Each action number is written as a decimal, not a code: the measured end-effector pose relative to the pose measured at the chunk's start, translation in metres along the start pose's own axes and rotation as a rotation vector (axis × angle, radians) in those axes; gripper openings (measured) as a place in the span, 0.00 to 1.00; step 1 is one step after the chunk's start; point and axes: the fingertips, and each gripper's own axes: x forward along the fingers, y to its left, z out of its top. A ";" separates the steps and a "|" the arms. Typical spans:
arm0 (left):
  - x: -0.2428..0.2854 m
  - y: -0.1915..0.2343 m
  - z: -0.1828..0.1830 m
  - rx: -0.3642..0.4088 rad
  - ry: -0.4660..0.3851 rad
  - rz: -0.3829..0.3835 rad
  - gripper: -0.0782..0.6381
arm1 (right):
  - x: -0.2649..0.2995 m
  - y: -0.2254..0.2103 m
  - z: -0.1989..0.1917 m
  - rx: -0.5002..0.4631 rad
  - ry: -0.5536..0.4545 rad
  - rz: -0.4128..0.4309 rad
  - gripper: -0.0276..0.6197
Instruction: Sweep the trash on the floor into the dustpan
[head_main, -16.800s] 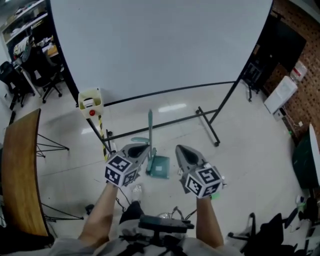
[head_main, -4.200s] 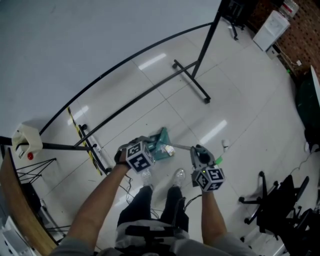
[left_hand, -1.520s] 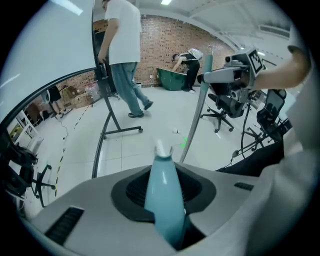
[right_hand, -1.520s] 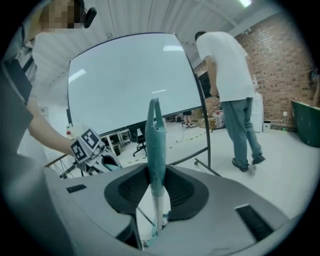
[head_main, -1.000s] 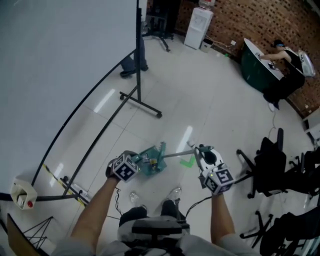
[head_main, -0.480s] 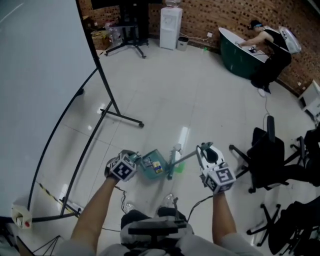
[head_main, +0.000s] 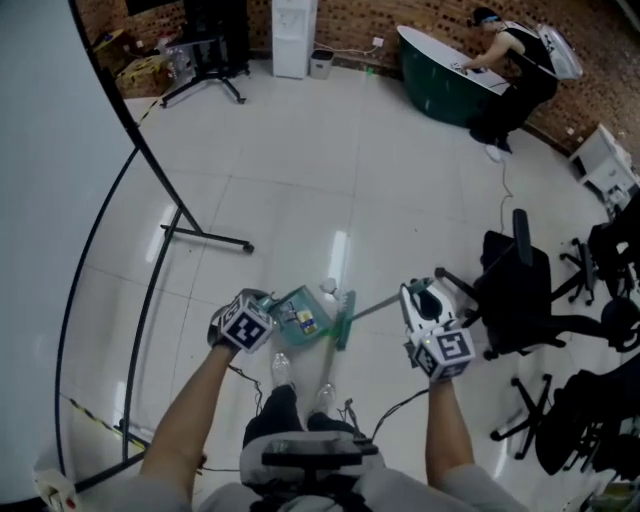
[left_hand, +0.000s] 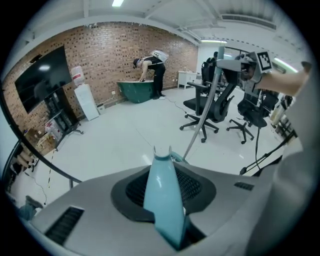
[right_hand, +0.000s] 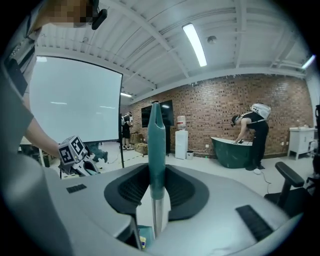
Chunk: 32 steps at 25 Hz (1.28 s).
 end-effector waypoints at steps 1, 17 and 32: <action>0.007 0.003 0.000 0.002 0.011 -0.016 0.26 | 0.001 -0.006 -0.004 0.002 0.016 -0.023 0.19; 0.087 0.063 0.044 0.177 0.073 -0.113 0.26 | 0.089 -0.077 -0.043 -0.020 0.128 -0.208 0.19; 0.123 0.079 0.082 0.175 0.148 -0.063 0.26 | 0.187 -0.065 -0.136 -0.109 0.189 0.176 0.19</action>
